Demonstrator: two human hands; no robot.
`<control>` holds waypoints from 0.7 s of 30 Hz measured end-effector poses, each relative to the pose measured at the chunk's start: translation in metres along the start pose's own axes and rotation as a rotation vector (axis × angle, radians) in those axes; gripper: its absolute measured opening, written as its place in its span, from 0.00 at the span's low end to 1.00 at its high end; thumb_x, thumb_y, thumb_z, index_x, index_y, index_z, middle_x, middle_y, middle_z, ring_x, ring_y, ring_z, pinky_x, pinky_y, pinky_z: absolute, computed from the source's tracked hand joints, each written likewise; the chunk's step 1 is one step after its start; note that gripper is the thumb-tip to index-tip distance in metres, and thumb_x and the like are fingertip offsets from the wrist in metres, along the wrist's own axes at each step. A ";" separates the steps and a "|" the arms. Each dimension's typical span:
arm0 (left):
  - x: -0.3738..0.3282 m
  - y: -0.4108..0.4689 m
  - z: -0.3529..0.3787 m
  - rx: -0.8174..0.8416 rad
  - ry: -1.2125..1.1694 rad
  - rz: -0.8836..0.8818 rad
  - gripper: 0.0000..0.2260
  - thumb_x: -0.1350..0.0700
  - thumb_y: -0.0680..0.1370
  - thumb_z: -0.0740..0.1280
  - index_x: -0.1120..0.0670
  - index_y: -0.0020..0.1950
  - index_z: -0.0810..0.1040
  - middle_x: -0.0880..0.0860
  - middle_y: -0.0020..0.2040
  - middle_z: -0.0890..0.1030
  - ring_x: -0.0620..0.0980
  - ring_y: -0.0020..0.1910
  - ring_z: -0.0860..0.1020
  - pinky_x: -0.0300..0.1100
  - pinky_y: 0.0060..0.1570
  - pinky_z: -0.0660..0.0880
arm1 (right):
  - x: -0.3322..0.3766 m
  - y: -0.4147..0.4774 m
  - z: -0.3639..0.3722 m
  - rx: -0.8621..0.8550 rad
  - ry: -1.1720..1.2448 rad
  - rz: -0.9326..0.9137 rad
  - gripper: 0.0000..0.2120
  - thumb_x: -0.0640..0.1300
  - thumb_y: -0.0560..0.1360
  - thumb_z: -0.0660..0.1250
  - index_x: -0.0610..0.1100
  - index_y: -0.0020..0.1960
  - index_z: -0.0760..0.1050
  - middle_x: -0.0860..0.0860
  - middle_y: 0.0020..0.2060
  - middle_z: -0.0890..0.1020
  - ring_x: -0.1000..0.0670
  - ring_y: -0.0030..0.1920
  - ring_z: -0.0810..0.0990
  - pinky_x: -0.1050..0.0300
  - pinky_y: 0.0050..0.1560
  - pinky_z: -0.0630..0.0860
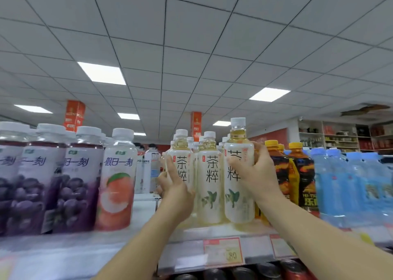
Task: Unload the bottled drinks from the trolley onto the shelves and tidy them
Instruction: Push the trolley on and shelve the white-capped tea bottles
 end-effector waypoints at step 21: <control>0.033 -0.238 0.116 -0.040 -0.041 0.606 0.12 0.57 0.77 0.60 0.52 0.58 0.77 0.47 0.53 0.78 0.45 0.50 0.76 0.45 0.49 0.75 | -0.095 -0.238 -0.093 0.266 -0.518 -0.217 0.10 0.40 0.74 0.65 0.42 0.54 0.79 0.54 0.46 0.79 0.55 0.48 0.77 0.67 0.51 0.72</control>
Point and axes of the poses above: each hand's wrist, its own y-axis towards the middle knuckle, its own z-axis out of the palm, x = y × z, the point moved 5 cm from there along y, towards the middle knuckle
